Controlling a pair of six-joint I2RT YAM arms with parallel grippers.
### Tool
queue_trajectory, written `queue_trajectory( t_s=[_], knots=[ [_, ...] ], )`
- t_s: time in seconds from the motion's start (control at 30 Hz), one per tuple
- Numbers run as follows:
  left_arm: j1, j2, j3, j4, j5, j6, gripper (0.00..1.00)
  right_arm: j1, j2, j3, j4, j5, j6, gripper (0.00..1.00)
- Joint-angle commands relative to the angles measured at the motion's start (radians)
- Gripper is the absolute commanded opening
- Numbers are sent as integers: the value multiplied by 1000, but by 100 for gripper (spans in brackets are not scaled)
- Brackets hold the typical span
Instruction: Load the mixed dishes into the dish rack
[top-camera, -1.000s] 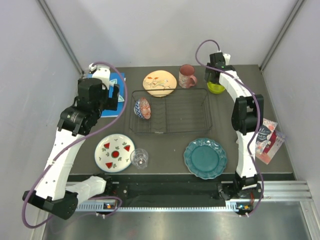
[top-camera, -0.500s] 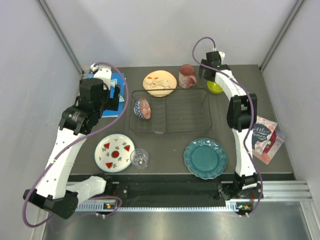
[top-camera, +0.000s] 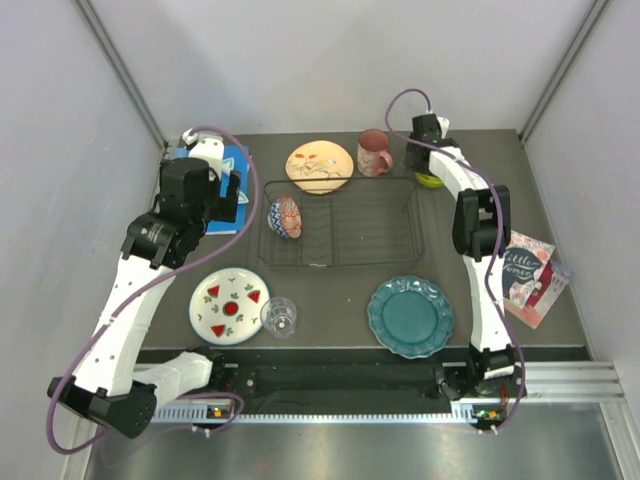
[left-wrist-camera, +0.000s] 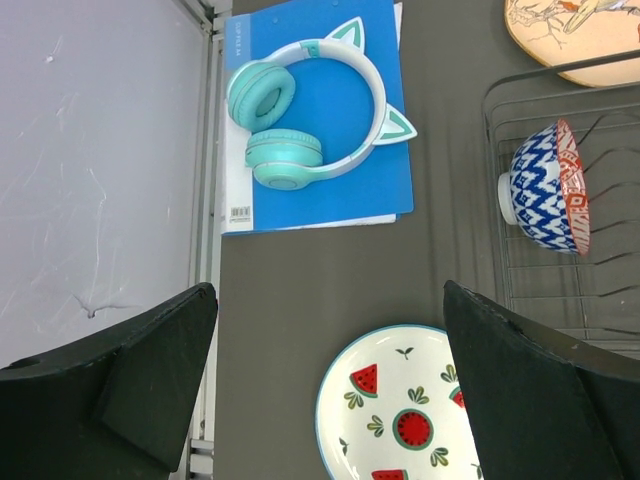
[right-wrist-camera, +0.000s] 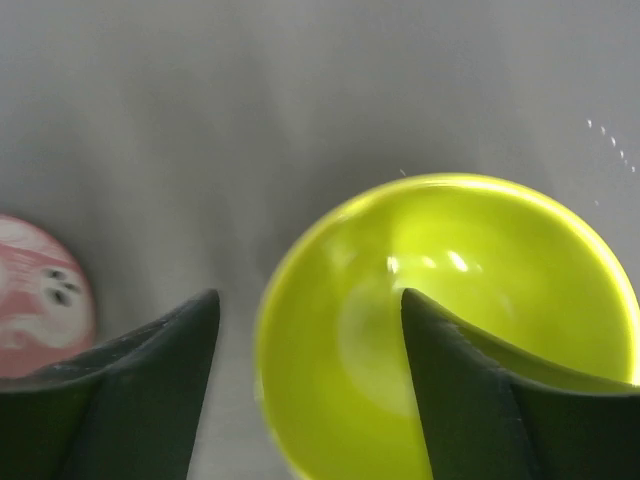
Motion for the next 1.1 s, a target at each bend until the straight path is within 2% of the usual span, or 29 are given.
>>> queue_trajectory(
  t_s=[0.0, 0.07, 0.13, 0.23, 0.27, 0.3, 0.37, 0.63, 0.77, 0.87, 0.93, 0.97, 1.0, 1.03, 1.07],
  knots=[
    [5, -22, -12, 56, -7, 6, 99, -12, -51, -33, 36, 15, -2, 57],
    [5, -24, -9, 56, -13, 6, 99, -18, -52, -40, 36, 12, 1, 48],
    [5, -28, -6, 55, -18, 12, 99, -23, -52, -43, 33, 9, 2, 44],
    [5, -34, -10, 53, -21, 13, 99, -21, -59, -48, 30, 6, -2, 29],
    [5, -36, -13, 55, -19, 13, 99, -23, -63, -49, 31, 2, -2, 24],
    [5, -37, -16, 55, -19, 12, 99, -25, -74, -49, 27, -2, -3, 11],
    [5, -40, -25, 56, -21, 10, 99, -25, -94, -53, 19, -8, -5, 0],
    [5, -65, -82, 68, -65, 4, 99, -25, -400, -218, 86, -109, -9, 0],
    [5, -82, -98, 61, -72, 1, 99, -23, -572, -307, 115, -209, 3, 0],
    [5, -91, -107, 59, -87, -5, 99, -21, -718, -381, 143, -331, 47, 0],
    [6, -96, -108, 52, -95, -13, 99, -23, -830, -460, 189, -480, 115, 0],
    [6, -99, -110, 48, -93, -16, 99, -23, -871, -502, 218, -535, 151, 0],
    [9, -103, -108, 44, -91, -25, 99, -21, -958, -619, 332, -654, 244, 0],
    [9, -106, -110, 36, -88, -30, 99, -17, -997, -685, 412, -724, 306, 0],
    [11, -116, -110, 33, -73, -33, 99, -6, -1031, -750, 569, -778, 371, 0]
  ],
)
